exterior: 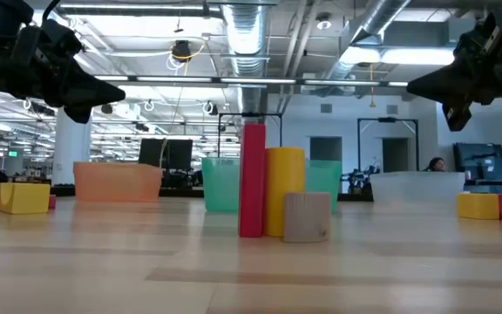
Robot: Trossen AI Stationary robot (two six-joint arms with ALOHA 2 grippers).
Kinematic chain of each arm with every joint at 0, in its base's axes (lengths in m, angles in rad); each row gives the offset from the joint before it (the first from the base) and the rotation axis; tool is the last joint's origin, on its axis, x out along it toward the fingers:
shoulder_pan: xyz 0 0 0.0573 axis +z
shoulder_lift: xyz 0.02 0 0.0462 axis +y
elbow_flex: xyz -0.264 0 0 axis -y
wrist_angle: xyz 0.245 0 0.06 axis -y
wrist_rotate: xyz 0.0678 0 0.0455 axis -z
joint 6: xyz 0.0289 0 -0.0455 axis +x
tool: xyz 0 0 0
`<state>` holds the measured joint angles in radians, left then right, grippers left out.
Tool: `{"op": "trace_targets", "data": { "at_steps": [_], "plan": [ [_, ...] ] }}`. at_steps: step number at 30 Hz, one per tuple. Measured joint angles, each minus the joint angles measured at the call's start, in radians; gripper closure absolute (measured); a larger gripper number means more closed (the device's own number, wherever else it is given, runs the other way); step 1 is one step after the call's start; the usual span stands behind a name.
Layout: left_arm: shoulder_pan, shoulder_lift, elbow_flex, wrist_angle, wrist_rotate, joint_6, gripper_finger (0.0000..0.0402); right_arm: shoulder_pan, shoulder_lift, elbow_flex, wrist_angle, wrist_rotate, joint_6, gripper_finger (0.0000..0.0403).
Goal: Sort & place blocks by color
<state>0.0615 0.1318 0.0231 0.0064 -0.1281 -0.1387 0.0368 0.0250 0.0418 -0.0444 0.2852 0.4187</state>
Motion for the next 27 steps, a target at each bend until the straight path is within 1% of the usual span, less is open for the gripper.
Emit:
{"op": "trace_targets", "data": {
  "at_steps": [15, 16, 17, 19, 24, 26, 27],
  "plan": [
    [0.000, 0.000, 0.000, 0.000, 0.000, -0.012, 0.0401, 0.000, 0.000, 0.000, 0.000, 0.010, 0.000, 0.0359],
    [0.000, 0.000, 0.000, 0.001, 0.000, -0.039, 0.0401, 0.000, 0.000, 0.000, 0.000, 0.012, 0.000, 0.0359],
    [0.000, 0.000, 0.000, 0.004, 0.001, -0.098, 0.0401, 0.000, 0.000, 0.000, 0.000, 0.011, 0.000, 0.0359],
    [0.000, 0.000, 0.000, 0.026, 0.004, -0.261, 0.0401, 0.000, 0.000, 0.000, 0.000, 0.010, 0.000, 0.0359],
    [0.001, 0.000, 0.000, 0.097, -0.129, -0.507, 0.0401, 0.000, 0.000, 0.000, 0.006, 0.012, -0.027, 0.0359],
    [0.001, 0.000, 0.000, 0.116, -0.180, -0.536, 0.0401, 0.000, 0.000, -0.003, 0.030, 0.023, -0.020, 0.0359],
    [0.001, 0.000, 0.000, 0.124, -0.200, -0.545, 0.0401, -0.001, 0.002, -0.005, 0.049, 0.052, -0.019, 0.0359]
  ]
}}
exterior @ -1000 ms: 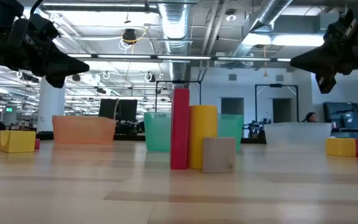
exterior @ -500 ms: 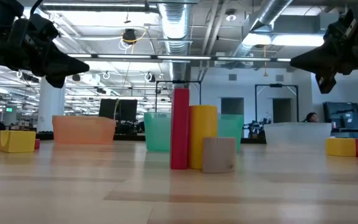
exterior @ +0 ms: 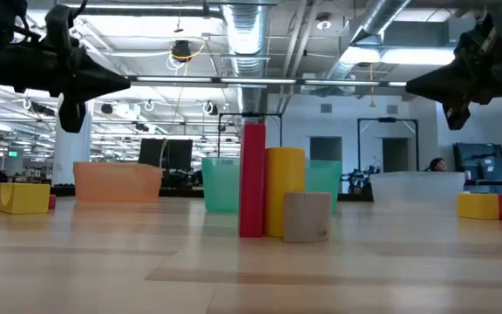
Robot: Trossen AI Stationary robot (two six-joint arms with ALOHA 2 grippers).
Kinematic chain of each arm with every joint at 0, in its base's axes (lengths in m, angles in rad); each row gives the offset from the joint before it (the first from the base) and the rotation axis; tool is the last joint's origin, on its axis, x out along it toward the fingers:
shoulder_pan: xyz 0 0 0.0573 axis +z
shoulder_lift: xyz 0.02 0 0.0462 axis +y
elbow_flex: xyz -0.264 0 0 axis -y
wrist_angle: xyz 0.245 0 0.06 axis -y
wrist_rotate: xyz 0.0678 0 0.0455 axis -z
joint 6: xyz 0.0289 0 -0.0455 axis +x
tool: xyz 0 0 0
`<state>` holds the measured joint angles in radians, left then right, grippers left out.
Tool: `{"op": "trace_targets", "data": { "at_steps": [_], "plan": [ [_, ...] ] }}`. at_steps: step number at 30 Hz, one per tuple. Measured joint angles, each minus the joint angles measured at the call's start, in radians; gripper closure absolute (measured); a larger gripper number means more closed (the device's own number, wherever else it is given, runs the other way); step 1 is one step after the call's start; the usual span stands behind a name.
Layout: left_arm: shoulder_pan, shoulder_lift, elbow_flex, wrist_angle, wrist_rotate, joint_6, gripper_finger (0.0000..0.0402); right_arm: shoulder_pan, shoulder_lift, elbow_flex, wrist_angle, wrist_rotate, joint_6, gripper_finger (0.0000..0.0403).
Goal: Sort & place blocks by color
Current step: Put the yellow block into the orange bin
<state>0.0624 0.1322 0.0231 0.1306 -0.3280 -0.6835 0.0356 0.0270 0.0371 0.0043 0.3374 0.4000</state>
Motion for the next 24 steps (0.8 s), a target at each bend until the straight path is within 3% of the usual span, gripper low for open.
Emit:
{"op": "trace_targets", "data": {
  "at_steps": [3, 6, 10, 13, 17, 24],
  "plan": [
    [0.000, 0.000, 0.000, 0.034, -0.035, -0.086, 0.0401, -0.012, 0.008, -0.003, 0.112, 0.096, 0.092, 0.0359],
    [0.006, 0.000, 0.000, 0.127, -0.034, -0.064, 0.0401, -0.026, 0.006, -0.001, 0.222, 0.102, 0.123, 0.0359],
    [0.008, 0.001, 0.022, 0.205, 0.085, 0.053, 0.0401, -0.026, 0.006, 0.000, 0.327, 0.087, 0.124, 0.0359],
    [0.007, 0.013, 0.090, 0.129, 0.180, 0.116, 0.0401, -0.026, 0.007, 0.003, 0.427, 0.078, 0.115, 0.0359],
    [0.007, 0.070, 0.203, -0.056, 0.197, 0.179, 0.0401, -0.004, 0.057, 0.078, 0.435, 0.056, -0.013, 0.0359],
    [0.008, 0.240, 0.365, -0.308, 0.238, 0.273, 0.0401, 0.055, 0.308, 0.277, 0.374, 0.054, -0.185, 0.0359]
  ]
}}
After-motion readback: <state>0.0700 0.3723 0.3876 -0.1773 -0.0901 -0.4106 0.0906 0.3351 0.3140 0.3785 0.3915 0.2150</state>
